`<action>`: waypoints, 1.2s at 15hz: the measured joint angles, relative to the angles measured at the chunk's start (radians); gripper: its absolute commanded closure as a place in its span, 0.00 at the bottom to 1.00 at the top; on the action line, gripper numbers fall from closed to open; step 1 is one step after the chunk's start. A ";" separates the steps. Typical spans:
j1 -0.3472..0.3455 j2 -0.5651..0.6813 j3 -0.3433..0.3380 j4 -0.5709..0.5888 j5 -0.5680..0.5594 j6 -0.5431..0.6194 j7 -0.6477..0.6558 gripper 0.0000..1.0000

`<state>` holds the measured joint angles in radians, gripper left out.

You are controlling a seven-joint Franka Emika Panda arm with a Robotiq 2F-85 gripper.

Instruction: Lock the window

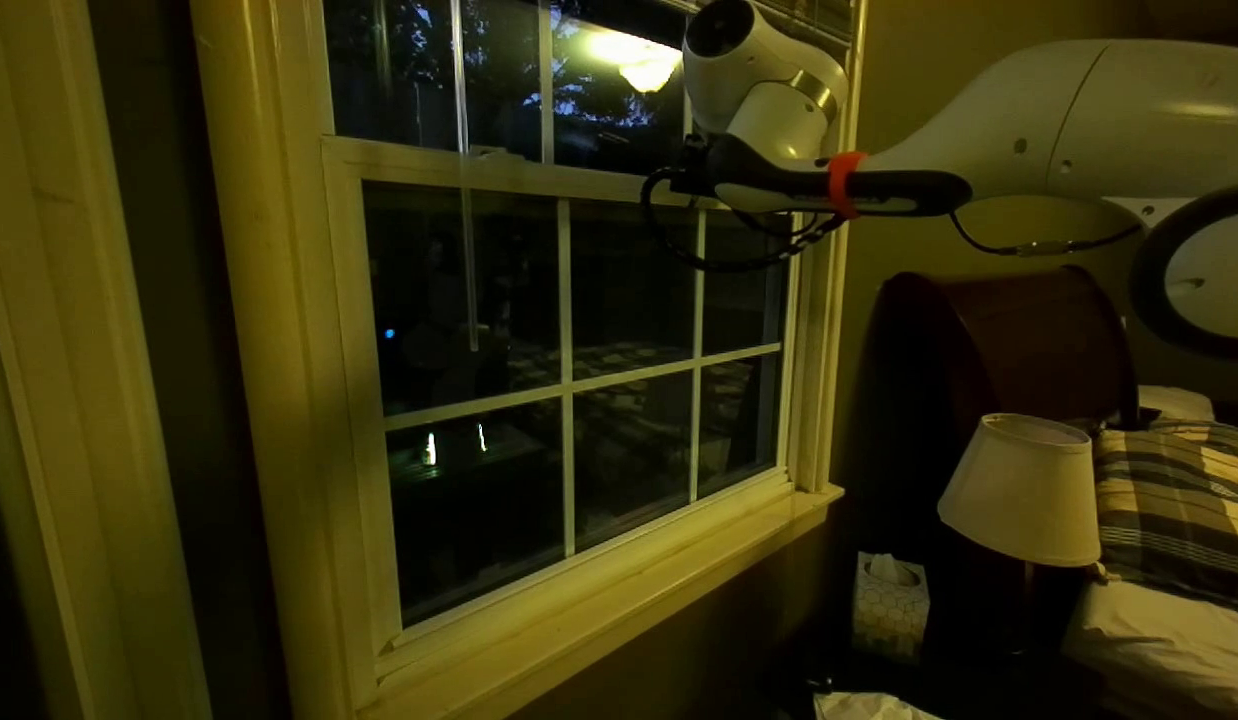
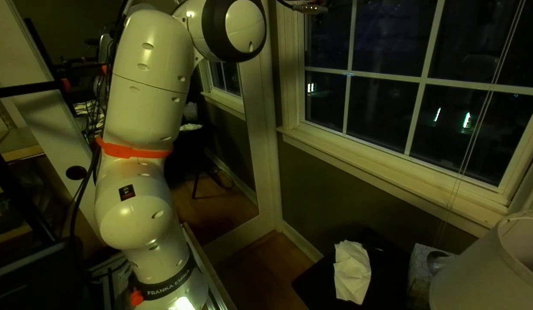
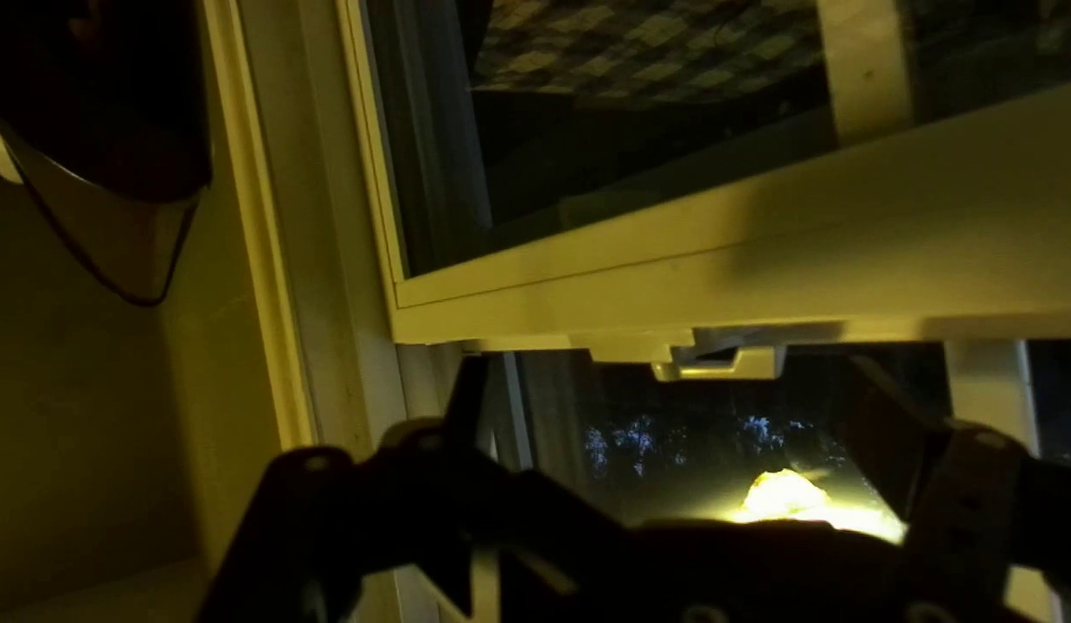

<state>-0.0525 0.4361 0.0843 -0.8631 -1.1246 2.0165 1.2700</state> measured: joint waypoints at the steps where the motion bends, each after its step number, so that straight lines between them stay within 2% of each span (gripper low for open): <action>1: -0.001 0.010 -0.002 0.013 0.000 -0.002 -0.010 0.00; 12: -0.017 0.094 -0.006 0.118 0.000 -0.005 -0.065 0.00; 18: -0.001 0.098 -0.009 0.144 0.000 -0.079 -0.150 0.00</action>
<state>-0.0540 0.5344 0.0756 -0.7186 -1.1245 1.9378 1.1198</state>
